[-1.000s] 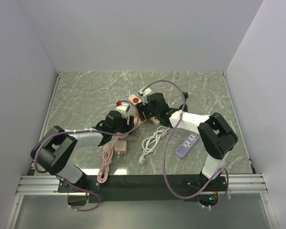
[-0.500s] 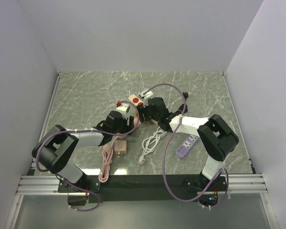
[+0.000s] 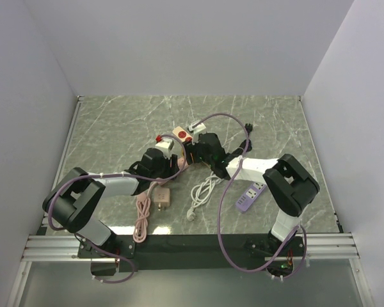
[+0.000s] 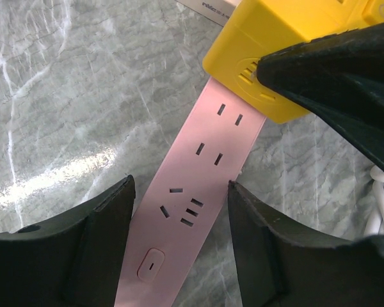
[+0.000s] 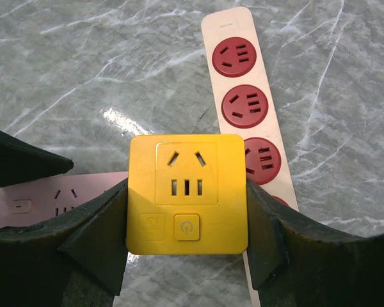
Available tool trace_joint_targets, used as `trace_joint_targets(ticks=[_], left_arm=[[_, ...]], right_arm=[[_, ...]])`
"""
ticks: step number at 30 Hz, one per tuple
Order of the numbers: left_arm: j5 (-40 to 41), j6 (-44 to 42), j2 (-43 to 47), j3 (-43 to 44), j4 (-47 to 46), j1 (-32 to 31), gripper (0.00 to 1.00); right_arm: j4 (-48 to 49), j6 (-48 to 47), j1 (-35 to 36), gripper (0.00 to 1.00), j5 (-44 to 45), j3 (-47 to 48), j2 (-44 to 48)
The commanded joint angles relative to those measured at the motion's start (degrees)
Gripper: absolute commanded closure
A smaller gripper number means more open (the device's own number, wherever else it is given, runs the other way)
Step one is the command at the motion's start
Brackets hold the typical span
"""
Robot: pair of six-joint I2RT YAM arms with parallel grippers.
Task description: Insert the plug
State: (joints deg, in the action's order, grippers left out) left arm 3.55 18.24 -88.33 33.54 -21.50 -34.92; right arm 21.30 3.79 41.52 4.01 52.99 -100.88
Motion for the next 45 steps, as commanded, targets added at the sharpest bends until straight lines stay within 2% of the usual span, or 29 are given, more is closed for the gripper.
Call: trace_joint_targets(ticks=[1, 22, 32, 45], left_arm=[[2.16, 0.22, -0.08, 0.56, 0.67, 0.99, 0.4], [3.48, 0.66, -0.96, 1.27, 2.07, 1.08, 0.46], [4.01, 1.01, -0.52, 0.91, 2.07, 1.08, 0.48], [5.59, 1.62, -1.05, 1.27, 2.42, 1.08, 0.5]], right_arm=[[-15.23, 2.54, 0.67, 1.0, 1.7, -2.9, -7.75], [-15.23, 9.48, 4.54, 1.0, 6.18, -6.76, -10.65], [-14.62, 11.06, 4.63, 1.0, 5.04, -6.85, -14.25], [-16.64, 15.71, 8.49, 1.0, 6.35, -9.13, -14.87]])
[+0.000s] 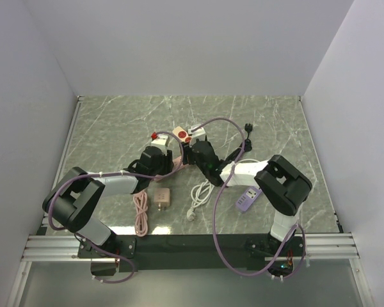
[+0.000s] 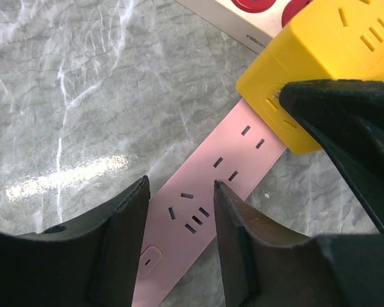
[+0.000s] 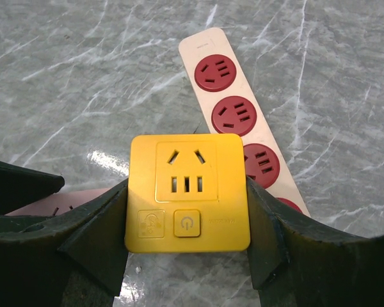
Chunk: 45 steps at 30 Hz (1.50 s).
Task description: Insert the plug
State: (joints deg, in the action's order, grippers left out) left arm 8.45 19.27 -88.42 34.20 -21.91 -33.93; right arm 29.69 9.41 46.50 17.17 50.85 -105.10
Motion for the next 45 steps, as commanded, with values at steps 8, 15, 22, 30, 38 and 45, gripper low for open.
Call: trace_joint_targets(ticks=[8, 15, 22, 30, 38, 45], left_arm=[[0.96, 0.6, -1.23, 0.79, 3.1, 0.1, 0.51], [0.96, 0.68, -1.23, 0.87, 3.28, 0.1, 0.53], [0.87, 0.69, -1.05, 0.61, 2.84, 0.1, 0.53], [0.96, 0.77, -0.87, 0.52, 2.93, 0.1, 0.54], [0.96, 0.86, -0.7, 0.35, 2.84, 0.1, 0.55], [0.96, 0.86, -0.79, 0.35, 2.75, 0.1, 0.56]], right_arm=[[-26.88, 14.23, 5.18, 1.0, -5.22, -8.66, -12.05], [-25.55, 15.38, 5.7, 1.0, -5.04, -9.9, -15.22], [-26.35, 15.64, 7.64, 1.0, -4.6, -8.93, -17.86], [-26.27, 17.74, 9.57, 1.0, -6.18, -9.62, -20.49], [-25.91, 18.71, 10.71, 1.0, -8.72, -9.89, -22.52], [-24.59, 19.6, 10.8, 1.0, -10.84, -10.16, -24.54]])
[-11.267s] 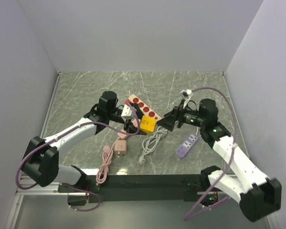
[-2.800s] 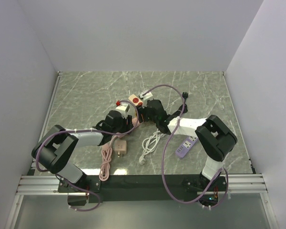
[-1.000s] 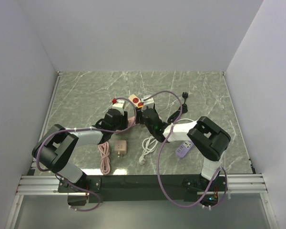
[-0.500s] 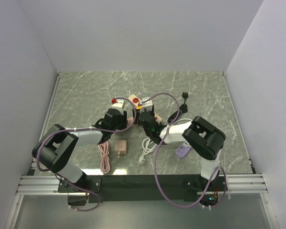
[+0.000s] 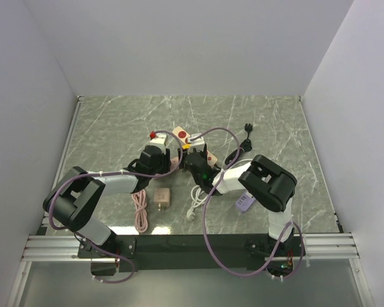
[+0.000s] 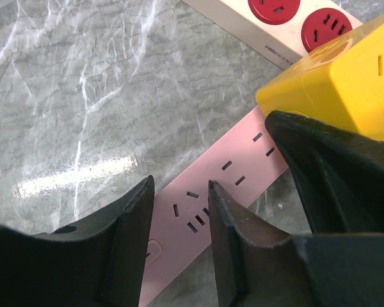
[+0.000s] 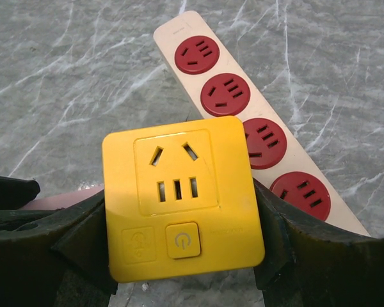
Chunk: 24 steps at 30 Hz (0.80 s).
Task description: Insert the plug
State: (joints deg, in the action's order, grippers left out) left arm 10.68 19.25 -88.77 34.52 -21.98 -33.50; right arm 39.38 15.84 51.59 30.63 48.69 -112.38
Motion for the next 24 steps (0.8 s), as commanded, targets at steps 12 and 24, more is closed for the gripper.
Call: trace_joint_targets(ticks=[12, 24], left_arm=[[-1.54, 0.71, -1.05, 0.63, 3.34, -0.34, 0.58], [-1.27, 0.88, -1.23, 0.9, 3.61, -0.34, 0.57]], right_arm=[[-33.4, 10.36, 2.73, 1.0, -24.39, -6.77, -13.49], [-33.05, 6.14, -0.7, 1.0, -24.83, -5.44, -5.23]])
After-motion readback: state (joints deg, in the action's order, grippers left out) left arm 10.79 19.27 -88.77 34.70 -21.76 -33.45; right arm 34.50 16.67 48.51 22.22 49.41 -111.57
